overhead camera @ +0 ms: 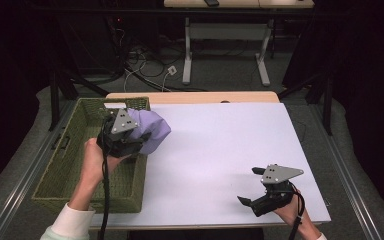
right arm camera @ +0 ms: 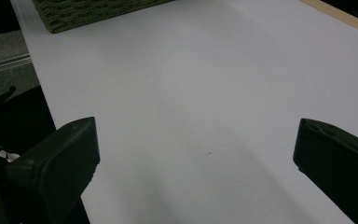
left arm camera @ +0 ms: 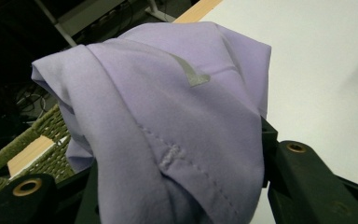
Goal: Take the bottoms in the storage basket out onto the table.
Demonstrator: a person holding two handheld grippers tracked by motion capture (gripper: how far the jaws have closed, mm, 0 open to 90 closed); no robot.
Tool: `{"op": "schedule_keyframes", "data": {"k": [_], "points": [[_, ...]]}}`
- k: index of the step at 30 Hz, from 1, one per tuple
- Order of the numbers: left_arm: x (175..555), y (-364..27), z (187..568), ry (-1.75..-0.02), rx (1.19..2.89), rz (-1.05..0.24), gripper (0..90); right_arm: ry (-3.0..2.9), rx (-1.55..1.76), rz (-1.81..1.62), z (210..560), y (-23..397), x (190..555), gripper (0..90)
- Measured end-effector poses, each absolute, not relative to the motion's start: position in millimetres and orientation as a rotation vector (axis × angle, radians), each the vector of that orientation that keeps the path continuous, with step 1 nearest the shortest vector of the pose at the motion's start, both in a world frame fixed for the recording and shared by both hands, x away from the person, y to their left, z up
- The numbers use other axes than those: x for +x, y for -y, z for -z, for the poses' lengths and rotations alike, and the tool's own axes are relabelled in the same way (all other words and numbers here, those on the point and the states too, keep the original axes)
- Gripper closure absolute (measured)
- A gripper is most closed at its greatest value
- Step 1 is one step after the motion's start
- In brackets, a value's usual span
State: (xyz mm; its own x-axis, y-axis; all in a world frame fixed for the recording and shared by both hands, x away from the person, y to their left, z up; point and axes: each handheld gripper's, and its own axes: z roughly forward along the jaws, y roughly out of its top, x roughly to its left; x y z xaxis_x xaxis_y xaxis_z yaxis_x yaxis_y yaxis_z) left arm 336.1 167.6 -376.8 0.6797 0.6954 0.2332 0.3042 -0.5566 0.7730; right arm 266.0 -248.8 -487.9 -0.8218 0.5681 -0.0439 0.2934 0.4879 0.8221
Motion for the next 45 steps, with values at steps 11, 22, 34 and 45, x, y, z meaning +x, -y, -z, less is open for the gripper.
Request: {"op": "schedule_keyframes", "data": {"k": [11,22,34,45], "points": [[339.8,-158.7,379.4,-0.742,2.160,-0.659,57.7,-2.429,0.727,-1.252,488.1,248.7,266.3,0.0],[341.5,-149.7,382.0,-0.724,2.149,-0.615,57.7,-2.430,0.725,-1.256,488.1,248.8,266.1,0.0],[342.5,-139.9,384.9,-0.698,2.137,-0.587,57.8,-2.430,0.726,-1.256,488.0,248.7,266.0,0.0],[343.6,-130.7,388.1,-0.681,2.131,-0.564,57.7,-2.430,0.724,-1.256,488.1,249.0,266.2,0.0]]}}
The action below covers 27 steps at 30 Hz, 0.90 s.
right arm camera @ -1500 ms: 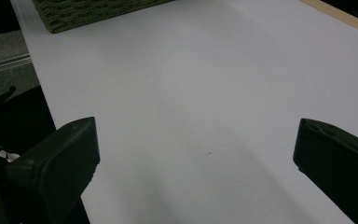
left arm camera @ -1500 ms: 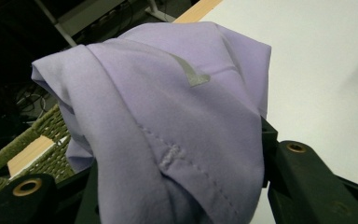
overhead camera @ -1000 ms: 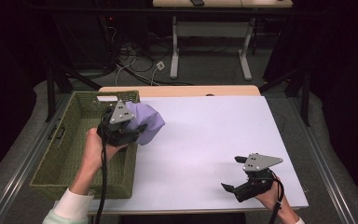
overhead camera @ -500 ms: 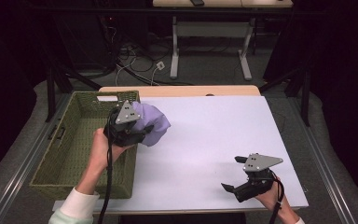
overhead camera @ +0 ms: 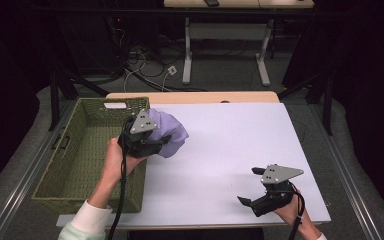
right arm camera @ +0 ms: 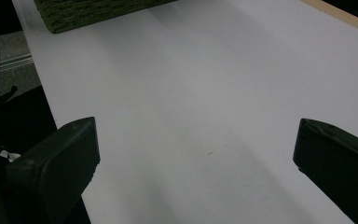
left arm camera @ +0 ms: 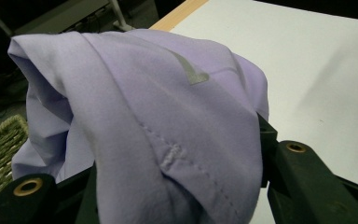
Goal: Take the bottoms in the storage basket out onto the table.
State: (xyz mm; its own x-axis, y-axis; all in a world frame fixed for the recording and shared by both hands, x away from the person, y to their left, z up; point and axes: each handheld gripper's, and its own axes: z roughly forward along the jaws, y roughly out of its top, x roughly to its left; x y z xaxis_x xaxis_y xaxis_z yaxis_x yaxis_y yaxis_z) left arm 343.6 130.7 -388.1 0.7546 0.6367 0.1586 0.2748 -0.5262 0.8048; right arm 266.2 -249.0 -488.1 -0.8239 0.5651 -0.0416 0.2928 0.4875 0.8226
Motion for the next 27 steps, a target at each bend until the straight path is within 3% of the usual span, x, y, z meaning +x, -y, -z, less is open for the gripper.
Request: {"op": "schedule_keyframes", "data": {"k": [27], "points": [[351.8,-116.2,393.6,-0.654,2.126,-0.520,57.7,-2.434,0.713,-1.253,488.9,247.3,266.7,0.0]]}}
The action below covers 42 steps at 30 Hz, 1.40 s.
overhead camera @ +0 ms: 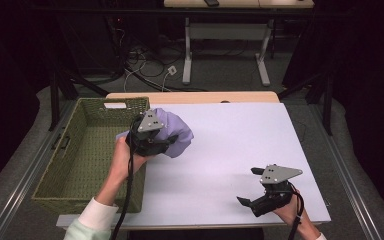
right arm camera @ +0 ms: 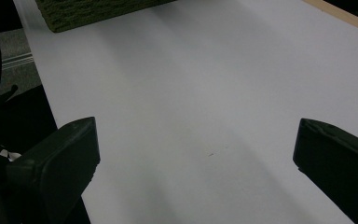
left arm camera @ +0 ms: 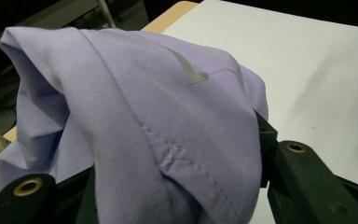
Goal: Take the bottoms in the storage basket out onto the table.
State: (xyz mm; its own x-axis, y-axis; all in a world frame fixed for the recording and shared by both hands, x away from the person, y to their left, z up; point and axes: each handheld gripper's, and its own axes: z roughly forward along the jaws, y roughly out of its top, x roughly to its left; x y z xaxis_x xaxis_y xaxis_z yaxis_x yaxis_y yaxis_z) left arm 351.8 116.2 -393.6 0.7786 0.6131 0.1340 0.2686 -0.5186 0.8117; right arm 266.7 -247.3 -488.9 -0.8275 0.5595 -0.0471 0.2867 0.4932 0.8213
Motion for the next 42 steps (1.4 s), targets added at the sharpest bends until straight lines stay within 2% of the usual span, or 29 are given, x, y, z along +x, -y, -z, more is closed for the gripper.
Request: {"op": "schedule_keyframes", "data": {"k": [42], "points": [[363.4,-80.9,404.5,-0.581,2.142,-0.419,57.7,-2.432,0.715,-1.253,488.9,248.1,266.8,0.1]]}}
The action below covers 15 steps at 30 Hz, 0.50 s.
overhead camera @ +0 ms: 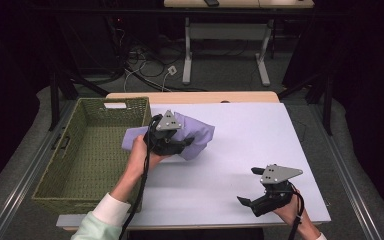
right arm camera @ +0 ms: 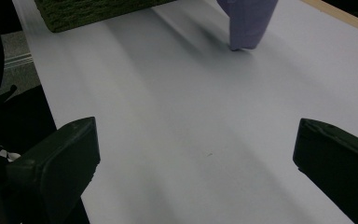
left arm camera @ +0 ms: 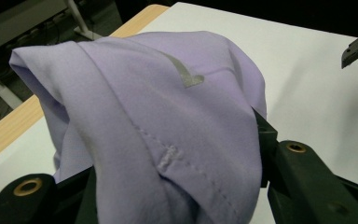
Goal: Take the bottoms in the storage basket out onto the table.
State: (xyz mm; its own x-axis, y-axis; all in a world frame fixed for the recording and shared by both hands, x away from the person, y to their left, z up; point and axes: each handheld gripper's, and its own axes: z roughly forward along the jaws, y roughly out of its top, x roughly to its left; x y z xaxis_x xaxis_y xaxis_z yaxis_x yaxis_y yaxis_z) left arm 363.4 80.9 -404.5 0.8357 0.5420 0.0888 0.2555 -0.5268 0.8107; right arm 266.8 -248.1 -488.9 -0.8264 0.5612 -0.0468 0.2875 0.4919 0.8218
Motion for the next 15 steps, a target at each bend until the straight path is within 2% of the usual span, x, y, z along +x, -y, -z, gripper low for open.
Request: {"op": "schedule_keyframes", "data": {"k": [15], "points": [[368.2,-64.1,408.3,-0.555,2.156,-0.394,57.6,-2.431,0.715,-1.253,488.8,248.3,266.7,0.1]]}}
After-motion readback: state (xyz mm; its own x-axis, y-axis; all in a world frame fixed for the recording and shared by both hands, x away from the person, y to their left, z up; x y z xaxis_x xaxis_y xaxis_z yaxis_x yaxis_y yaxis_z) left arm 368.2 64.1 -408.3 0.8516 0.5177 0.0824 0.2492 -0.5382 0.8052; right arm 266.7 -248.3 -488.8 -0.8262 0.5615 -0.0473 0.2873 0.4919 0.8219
